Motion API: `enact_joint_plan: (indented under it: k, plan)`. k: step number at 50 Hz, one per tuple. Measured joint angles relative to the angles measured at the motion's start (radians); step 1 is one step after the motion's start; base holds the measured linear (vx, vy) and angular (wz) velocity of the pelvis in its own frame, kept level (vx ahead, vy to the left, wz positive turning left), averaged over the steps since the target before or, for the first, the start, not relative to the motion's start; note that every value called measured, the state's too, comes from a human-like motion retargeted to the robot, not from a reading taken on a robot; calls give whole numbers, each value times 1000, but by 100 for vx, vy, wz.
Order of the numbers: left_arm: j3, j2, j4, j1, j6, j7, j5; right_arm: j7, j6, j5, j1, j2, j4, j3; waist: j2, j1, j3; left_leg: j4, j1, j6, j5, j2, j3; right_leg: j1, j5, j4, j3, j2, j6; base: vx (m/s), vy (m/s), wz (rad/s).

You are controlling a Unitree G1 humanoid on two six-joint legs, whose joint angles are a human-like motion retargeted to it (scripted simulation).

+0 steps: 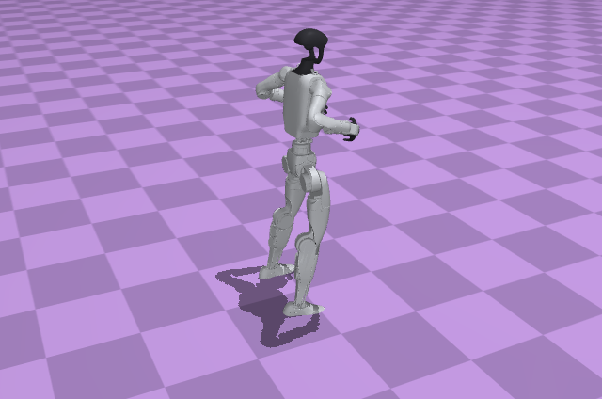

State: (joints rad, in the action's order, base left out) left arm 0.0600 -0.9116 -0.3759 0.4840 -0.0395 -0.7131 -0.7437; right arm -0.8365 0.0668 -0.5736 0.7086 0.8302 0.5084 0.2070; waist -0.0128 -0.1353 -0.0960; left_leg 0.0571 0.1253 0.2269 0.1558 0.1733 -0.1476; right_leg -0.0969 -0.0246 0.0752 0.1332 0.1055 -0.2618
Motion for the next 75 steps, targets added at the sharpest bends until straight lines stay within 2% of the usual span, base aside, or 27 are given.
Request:
enact_joint_plan:
  k: [2,7,13,17,20,23,28,31,35,39,45,51,55,59,62,65,68,70,73,75]
  plan:
    - [15,17,-33,24,-7,-9,-60,-2,5,-69,27,-11,0,-9,-2,0,0,1,-3,3,-1,1,1,3,1,2,1,-2,0,0,0,0]
    - [8,51,-26,37,-41,114,-38,103,-27,-104,40,-39,-54,-39,-3,0,-1,4,-13,6,-4,2,6,11,1,7,4,-1,0,0,0,0]
    - [-16,72,-40,39,-42,97,-116,100,-23,-164,39,-64,-51,-56,0,0,-8,5,-14,5,-7,-1,15,7,1,8,11,2,0,0,0,0]
    - [-16,27,-63,27,-59,140,-19,117,-18,-190,49,-56,-57,-46,0,-1,-3,5,-18,5,-10,-2,20,7,1,6,15,3,0,0,0,0]
    - [-27,-5,-82,7,-52,148,87,103,-15,-142,31,-32,-38,-33,2,0,0,5,-18,2,-11,-4,22,5,0,4,16,5,0,0,0,0]
    - [-74,-1,-133,-22,-68,155,109,118,-51,-32,-6,-2,24,17,3,0,5,4,-19,0,-11,-4,22,5,1,2,15,4,0,0,0,0]
    - [-129,7,-197,-118,-110,289,57,286,-117,119,-97,49,109,101,1,-6,9,-1,-13,-2,-14,-2,19,2,3,-2,13,2,0,0,0,0]
    - [-77,-3,-186,-191,-108,305,-32,332,-111,39,-171,54,121,62,0,-8,8,-4,-7,-4,-15,-4,18,-5,2,-5,12,4,0,0,0,0]
    - [50,-18,-165,-283,-80,232,-117,281,-83,-78,-258,56,132,-55,-1,-5,12,-3,-8,-7,-14,-9,20,-5,0,-5,12,9,0,0,0,0]
    - [180,-13,-173,-365,-57,215,-130,266,-72,-85,-311,55,157,-170,-2,-2,15,-3,-10,-11,-14,-13,22,-4,-3,-5,13,13,0,0,0,0]
    - [292,74,-199,-519,-101,333,-128,396,-119,-138,-396,-48,229,-257,-1,-8,11,-7,-2,-17,-14,-20,25,-13,-8,-5,15,20,0,0,0,0]
    - [364,148,-145,-654,-93,278,-143,367,-102,-129,-530,-105,192,-356,14,-10,16,-8,11,-24,-11,-29,28,-27,-15,-5,17,31,0,0,0,0]
    - [321,92,-104,-590,-78,228,-117,334,-101,3,-488,-38,156,-316,15,-15,19,-8,14,-23,-9,-26,25,-29,-16,-5,16,28,0,0,0,0]
    - [177,-13,-72,-393,-69,173,-66,265,-104,101,-311,22,162,-137,9,-23,20,-8,11,-18,-8,-19,19,-22,-16,-3,12,20,0,0,0,0]
    - [64,-63,-79,-216,-55,105,-59,177,-85,90,-165,20,172,-8,7,-30,31,-5,4,-13,-6,-14,14,-12,-14,-3,8,15,0,0,0,0]
    - [4,-56,-117,-78,-43,46,-144,138,-68,21,-67,-15,173,54,5,-39,45,-2,-2,-9,-3,-9,9,-4,-12,-4,4,10,0,0,0,0]
    - [-11,11,-149,-30,-57,106,-264,214,-73,-77,-57,-68,171,31,7,-45,41,-4,5,-8,-2,-9,5,-10,-11,-6,2,9,0,0,0,0]
    - [-8,70,-159,-39,-100,169,-327,281,-103,-162,-81,-107,163,-22,10,-47,41,-5,5,-8,-3,-11,5,-10,-12,-6,2,11,0,0,0,0]
    - [28,142,-140,-102,-122,189,-400,303,-109,-255,-147,-144,121,-127,17,-50,29,-8,18,-11,-2,-17,8,-24,-13,-8,3,17,0,0,0,0]
    - [60,155,-116,-146,-125,182,-374,301,-114,-241,-185,-144,81,-180,21,-50,25,-9,21,-13,-3,-22,12,-29,-15,-7,6,23,0,0,0,0]
